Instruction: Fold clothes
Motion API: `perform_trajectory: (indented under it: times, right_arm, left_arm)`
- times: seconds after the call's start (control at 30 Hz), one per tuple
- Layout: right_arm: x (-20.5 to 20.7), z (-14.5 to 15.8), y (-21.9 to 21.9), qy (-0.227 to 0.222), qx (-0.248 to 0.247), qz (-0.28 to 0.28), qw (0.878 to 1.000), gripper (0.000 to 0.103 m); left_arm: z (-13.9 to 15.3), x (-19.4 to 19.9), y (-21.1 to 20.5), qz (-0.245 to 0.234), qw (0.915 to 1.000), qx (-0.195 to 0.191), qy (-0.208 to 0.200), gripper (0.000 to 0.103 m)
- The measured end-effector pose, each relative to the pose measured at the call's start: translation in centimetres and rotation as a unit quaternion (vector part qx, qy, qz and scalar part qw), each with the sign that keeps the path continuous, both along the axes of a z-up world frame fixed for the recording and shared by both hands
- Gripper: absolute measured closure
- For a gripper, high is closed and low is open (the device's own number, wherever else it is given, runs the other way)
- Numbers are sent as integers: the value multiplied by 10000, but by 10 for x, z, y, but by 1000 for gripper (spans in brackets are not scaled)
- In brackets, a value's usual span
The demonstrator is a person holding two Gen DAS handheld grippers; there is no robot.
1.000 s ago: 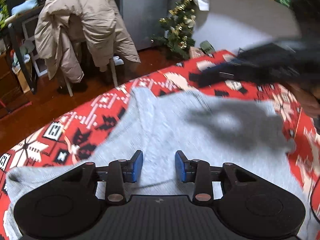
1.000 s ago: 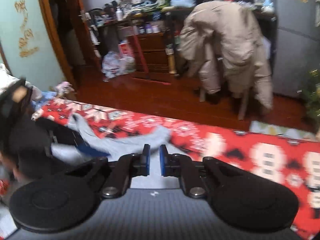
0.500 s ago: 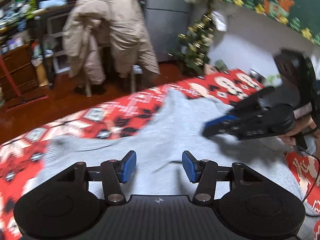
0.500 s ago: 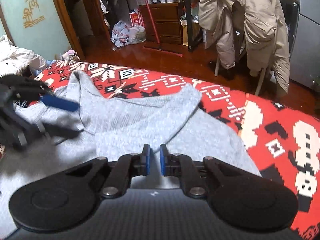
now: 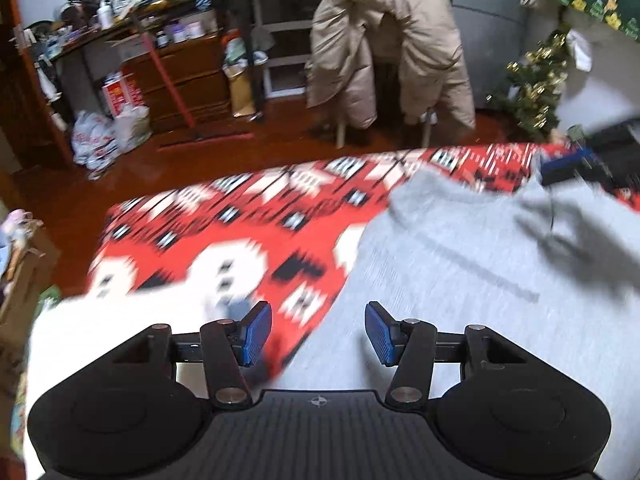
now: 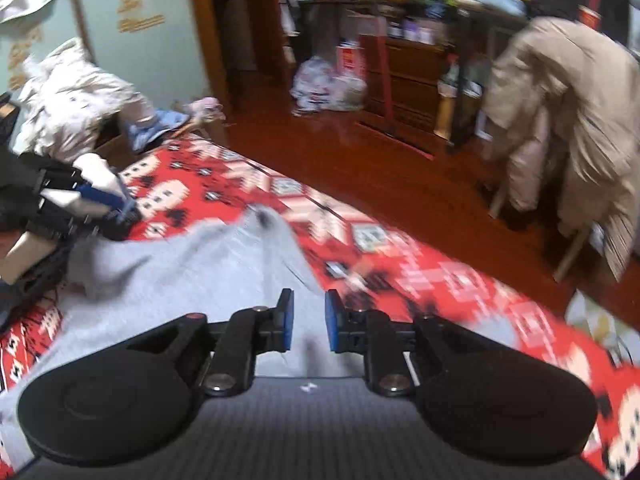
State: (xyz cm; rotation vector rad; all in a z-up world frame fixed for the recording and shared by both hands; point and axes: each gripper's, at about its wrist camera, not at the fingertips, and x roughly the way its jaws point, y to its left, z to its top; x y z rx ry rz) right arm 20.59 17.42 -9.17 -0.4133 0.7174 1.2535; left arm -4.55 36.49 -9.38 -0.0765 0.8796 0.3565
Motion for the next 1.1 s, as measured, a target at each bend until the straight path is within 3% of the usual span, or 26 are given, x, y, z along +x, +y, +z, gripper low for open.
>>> perform_trajectory:
  times: [0.13,0.37,0.43,0.47,0.57,0.6,0.63,0.73,0.93,1.1]
  right_arm:
    - [-7,-5,45,-17,27,144,9999,65]
    - [-3,-31,103,21,-1,7,10000,63]
    - [-1,-39,113,5,-29,-36,10000,63]
    - [-1,-43,117,-22,-62,-39,10000,63]
    - [0,-53,121,-19,-153,-23,9999,67]
    - [1,-56,122,7,-176,-13,9998,77]
    - [1,-59,122,18,-199,21,9998,86]
    - [-2,-61,120,-73,-199,108,9997,93]
    - [6,-50,117,-148,78,-12,9999,95]
    - [16,-58,129,-149,-12,-64,9999,95]
  left_arm:
    - [-3,-31,-8,179,9994,294,-34,53]
    - [-17,-26,-18,262,9978,616,17,54]
    - [-22,-22,-20,330,9967,732,109,57]
    - [-24,-19,-21,368,9956,841,180,64]
    - [-30,-11,-24,447,9906,1225,404,79]
    - [-33,-10,-25,404,9881,1405,471,91]
    - [-35,-11,-26,365,9862,1536,503,94]
    - [-33,-16,-27,357,9844,1651,489,97]
    - [5,-32,-21,788,9831,1650,-60,98]
    - [4,-25,-4,977,9830,1554,-57,98]
